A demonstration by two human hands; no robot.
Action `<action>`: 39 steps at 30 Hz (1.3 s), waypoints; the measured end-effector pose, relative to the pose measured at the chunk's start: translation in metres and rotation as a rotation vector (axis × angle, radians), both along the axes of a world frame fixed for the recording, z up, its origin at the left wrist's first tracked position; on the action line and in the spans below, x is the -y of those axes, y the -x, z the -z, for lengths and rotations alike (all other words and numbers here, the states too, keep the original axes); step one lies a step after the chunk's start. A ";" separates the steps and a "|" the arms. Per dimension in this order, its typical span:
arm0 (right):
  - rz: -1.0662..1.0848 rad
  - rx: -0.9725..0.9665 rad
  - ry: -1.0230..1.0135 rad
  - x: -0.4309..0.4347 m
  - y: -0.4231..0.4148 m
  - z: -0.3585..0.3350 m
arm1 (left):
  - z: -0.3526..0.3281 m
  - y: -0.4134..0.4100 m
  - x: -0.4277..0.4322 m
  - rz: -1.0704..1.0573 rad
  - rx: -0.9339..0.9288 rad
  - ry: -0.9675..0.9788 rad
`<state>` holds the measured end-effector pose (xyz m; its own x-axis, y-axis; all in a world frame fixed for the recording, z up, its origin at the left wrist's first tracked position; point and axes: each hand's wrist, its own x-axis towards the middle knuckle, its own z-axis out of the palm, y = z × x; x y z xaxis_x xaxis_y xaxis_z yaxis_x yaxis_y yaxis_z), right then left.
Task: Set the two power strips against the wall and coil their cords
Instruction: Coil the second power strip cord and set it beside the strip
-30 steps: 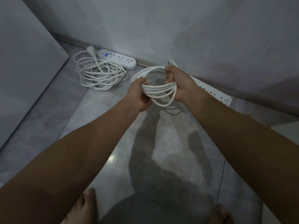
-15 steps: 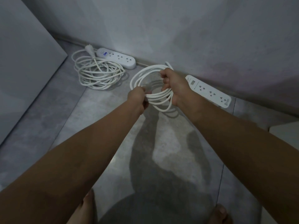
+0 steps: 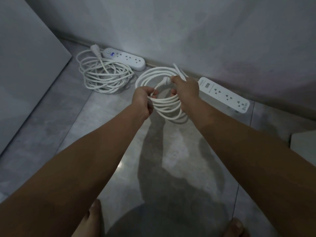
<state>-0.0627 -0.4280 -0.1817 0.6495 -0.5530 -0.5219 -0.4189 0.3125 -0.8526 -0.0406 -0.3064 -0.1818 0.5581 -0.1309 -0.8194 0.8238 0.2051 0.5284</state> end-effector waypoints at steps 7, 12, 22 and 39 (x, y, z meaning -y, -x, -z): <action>-0.069 0.012 -0.139 -0.001 -0.001 0.016 | 0.000 -0.002 -0.007 0.041 -0.022 -0.007; -0.119 0.023 -0.352 0.002 -0.006 0.015 | -0.001 0.000 -0.011 0.116 -0.043 -0.046; -0.289 0.021 0.086 0.036 0.006 0.013 | 0.009 0.017 0.008 0.237 -0.042 -0.118; -0.337 -0.124 -0.541 0.072 0.020 0.046 | 0.045 0.025 0.042 0.512 0.525 -0.699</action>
